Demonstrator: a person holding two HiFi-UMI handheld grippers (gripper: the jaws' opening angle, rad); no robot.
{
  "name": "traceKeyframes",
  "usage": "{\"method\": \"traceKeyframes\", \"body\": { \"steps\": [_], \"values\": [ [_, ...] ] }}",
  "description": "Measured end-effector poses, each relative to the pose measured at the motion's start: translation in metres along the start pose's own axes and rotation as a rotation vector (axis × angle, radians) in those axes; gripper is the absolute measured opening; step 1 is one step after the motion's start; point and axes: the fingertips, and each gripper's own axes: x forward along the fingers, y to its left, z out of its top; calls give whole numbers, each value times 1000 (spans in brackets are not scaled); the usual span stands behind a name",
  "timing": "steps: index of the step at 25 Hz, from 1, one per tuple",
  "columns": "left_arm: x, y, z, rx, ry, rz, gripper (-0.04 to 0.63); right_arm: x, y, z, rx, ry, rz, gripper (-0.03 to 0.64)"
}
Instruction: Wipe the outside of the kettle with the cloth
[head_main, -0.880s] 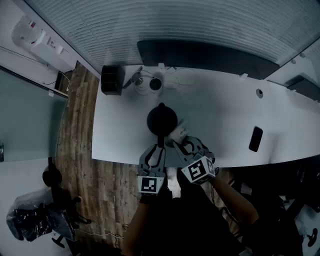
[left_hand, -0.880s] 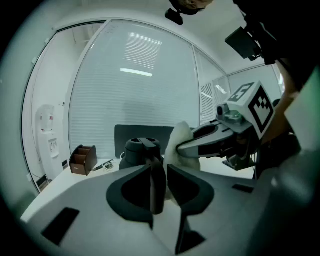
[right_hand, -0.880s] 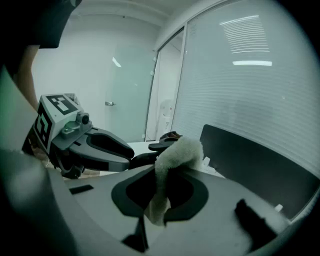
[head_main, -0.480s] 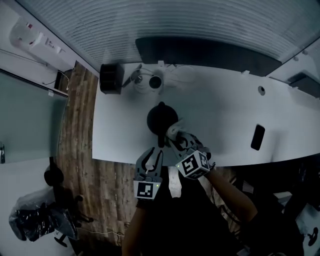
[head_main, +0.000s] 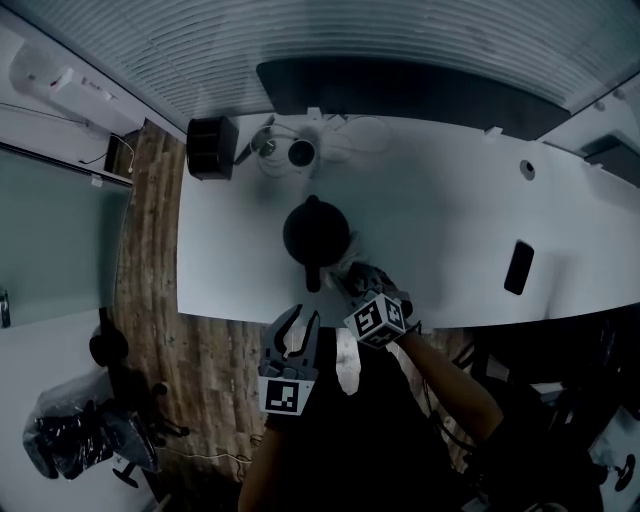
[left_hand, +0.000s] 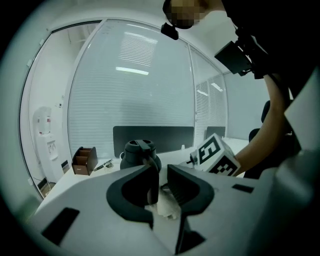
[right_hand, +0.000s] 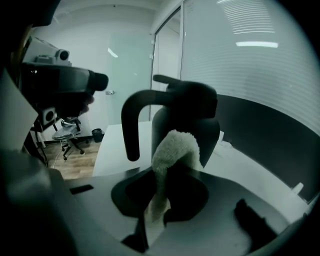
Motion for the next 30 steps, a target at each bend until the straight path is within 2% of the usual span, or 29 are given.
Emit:
{"method": "traceKeyframes", "body": {
  "steps": [7, 11, 15, 20, 23, 27, 30],
  "values": [
    [-12, -6, -6, 16, 24, 3, 87, 29, 5, -38, -26, 71, 24, 34],
    [-11, -9, 0, 20, 6, 1, 87, 20, 3, -40, -44, 57, 24, 34],
    [-17, -8, 15, 12, -16, 4, 87, -46, -8, -7, -20, -42, -28, 34],
    [-19, -2, 27, 23, -38, 11, 87, -117, -37, 65, -129, -181, -104, 34],
    [-16, -3, 27, 28, -34, 7, 87, -108, -46, 87, -161, -205, -93, 34],
    [-15, -8, 28, 24, -31, -1, 87, -70, -44, 77, -206, -154, -57, 34],
    [-18, -12, 24, 28, -16, 4, 87, -54, -43, 69, -199, -162, -49, 34]
  ]
}}
